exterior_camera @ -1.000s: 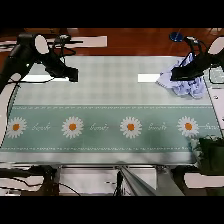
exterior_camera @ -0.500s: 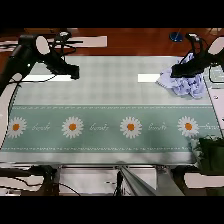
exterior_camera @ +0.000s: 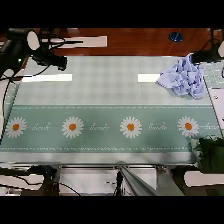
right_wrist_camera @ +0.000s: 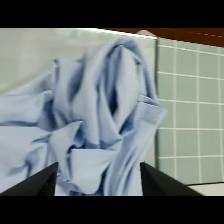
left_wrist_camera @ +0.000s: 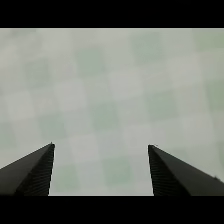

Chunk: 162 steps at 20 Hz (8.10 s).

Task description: Fold the shirts.

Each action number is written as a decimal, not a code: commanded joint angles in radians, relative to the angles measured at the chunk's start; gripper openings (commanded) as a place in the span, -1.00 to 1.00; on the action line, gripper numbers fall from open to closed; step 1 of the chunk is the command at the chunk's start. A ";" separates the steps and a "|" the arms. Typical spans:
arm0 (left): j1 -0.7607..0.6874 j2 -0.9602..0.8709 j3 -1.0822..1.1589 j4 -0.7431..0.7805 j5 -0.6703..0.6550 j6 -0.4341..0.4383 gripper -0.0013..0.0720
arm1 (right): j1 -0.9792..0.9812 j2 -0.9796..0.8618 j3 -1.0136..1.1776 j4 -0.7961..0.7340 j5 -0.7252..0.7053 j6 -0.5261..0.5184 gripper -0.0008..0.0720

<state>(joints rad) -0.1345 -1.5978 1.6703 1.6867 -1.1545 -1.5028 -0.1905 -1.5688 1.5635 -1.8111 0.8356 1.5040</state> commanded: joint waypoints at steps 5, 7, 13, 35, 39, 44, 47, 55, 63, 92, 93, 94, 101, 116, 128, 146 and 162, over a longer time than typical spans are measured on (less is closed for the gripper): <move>0.076 0.003 0.014 -0.071 -0.047 -0.010 1.00 | -0.278 -0.146 0.009 0.328 -0.007 0.048 0.68; 0.071 0.003 0.014 -0.126 -0.047 -0.009 1.00 | -0.302 -0.180 0.009 0.407 -0.032 0.048 0.68; 0.023 0.005 0.014 -0.162 -0.081 0.004 1.00 | -0.304 -0.311 0.009 0.682 -0.089 -0.026 0.68; -0.034 0.530 0.047 -0.467 -0.097 0.024 0.45 | -0.227 0.351 0.174 1.349 0.112 -0.386 -0.89; -0.034 0.704 0.047 -0.468 -0.113 0.024 0.62 | -0.184 0.543 0.200 1.361 0.052 -0.338 -0.89; -0.034 0.837 0.047 -0.467 -0.159 0.024 0.72 | -0.173 0.661 0.200 1.368 0.065 -0.258 -0.89; -0.034 0.870 0.047 -0.445 -0.201 0.002 0.72 | -0.173 0.655 0.200 1.357 0.162 -0.224 -0.89; -0.034 0.868 0.043 -0.446 -0.298 -0.021 0.72 | -0.146 0.484 0.200 1.230 0.466 -0.189 -0.89; -0.034 0.867 0.043 -0.445 -0.298 -0.021 0.72 | 0.462 0.245 0.108 0.710 0.483 -0.087 -0.89; 0.172 0.822 -1.077 -0.825 -0.050 0.230 0.73 | -0.095 0.211 0.042 0.428 0.502 -0.052 0.66; 0.214 0.806 -1.117 -0.869 -0.061 0.263 0.72 | -0.129 0.208 0.042 0.450 0.496 -0.057 0.66; 0.247 0.784 -1.152 -0.904 -0.079 0.293 0.73 | -0.156 0.204 0.042 0.467 0.491 -0.063 0.66; 0.261 0.566 -1.225 -0.928 -0.133 0.394 0.72 | -0.188 0.144 0.042 0.504 0.502 -0.077 0.66; 0.092 0.193 -1.209 -1.070 -0.013 0.527 -0.34 | -0.188 0.117 0.038 0.500 0.550 -0.091 0.65; 0.091 0.230 -1.203 -1.071 -0.133 0.550 -0.90 | -0.189 0.117 -0.152 0.494 0.560 -0.137 0.66; 0.090 0.247 -1.202 -1.152 -0.167 0.552 -0.90 | -0.187 -0.074 -0.469 1.100 0.199 -0.234 0.66; 0.153 0.448 -0.832 -1.399 -0.224 0.544 -0.91 | -0.220 0.082 -0.258 1.548 0.248 -0.371 -0.89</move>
<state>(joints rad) -0.0174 -1.2392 0.6930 0.4076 -1.3628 -0.9546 -0.3557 -1.5726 1.2293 -0.3363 0.9970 1.1511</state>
